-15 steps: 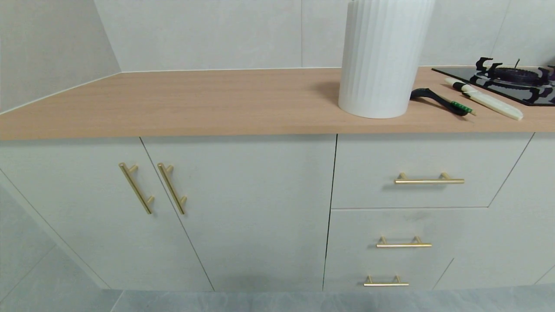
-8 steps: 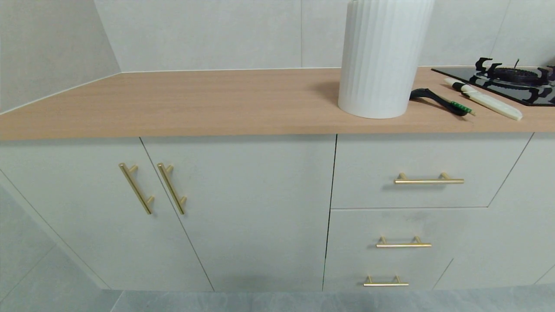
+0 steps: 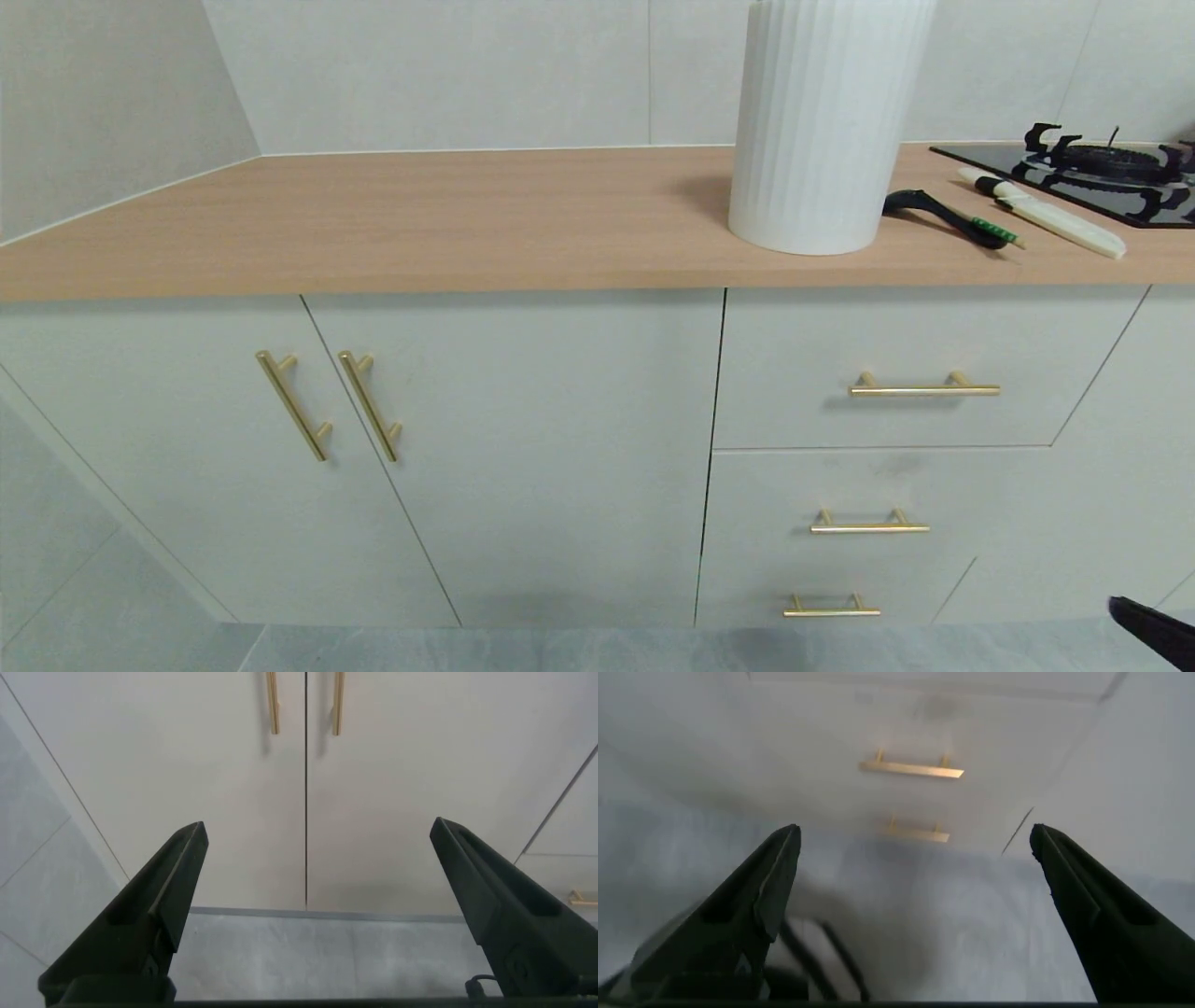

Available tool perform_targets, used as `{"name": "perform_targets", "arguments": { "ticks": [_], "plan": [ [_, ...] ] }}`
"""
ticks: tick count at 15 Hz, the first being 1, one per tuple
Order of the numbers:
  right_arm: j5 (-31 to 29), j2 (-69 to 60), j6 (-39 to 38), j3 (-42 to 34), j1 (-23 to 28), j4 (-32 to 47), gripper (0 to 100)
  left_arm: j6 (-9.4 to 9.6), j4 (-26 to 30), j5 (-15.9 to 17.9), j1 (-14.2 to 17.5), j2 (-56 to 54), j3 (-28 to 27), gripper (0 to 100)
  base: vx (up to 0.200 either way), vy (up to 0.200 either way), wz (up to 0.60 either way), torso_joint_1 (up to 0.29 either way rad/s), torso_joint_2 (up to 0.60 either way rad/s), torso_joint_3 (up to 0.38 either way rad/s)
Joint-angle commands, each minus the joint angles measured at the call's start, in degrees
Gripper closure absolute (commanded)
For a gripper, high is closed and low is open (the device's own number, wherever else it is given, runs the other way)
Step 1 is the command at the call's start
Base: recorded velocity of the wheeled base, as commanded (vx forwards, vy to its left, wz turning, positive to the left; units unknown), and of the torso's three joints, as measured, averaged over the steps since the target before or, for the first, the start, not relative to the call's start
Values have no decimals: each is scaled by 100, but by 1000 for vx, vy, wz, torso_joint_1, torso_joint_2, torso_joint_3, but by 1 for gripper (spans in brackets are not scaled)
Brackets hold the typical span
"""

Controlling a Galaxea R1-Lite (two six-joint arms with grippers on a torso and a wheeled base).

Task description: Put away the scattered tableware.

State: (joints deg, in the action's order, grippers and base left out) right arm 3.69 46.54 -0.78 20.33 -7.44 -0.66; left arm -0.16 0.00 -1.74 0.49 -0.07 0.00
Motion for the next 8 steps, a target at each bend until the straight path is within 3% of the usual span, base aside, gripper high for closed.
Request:
{"name": "perform_targets", "arguments": {
  "ticks": [1, 8],
  "plan": [
    [17, 2667, -1, 832, -285, -233, 0, -2, 0, -1, 4, 7, 0, 0, 0, 0, 0, 0, 0, 0],
    [-62, 5629, -10, 990, -267, -2465, 0, -2, 0, -1, 4, 7, 0, 0, 0, 0, 0, 0, 0, 0]
  ]
}}
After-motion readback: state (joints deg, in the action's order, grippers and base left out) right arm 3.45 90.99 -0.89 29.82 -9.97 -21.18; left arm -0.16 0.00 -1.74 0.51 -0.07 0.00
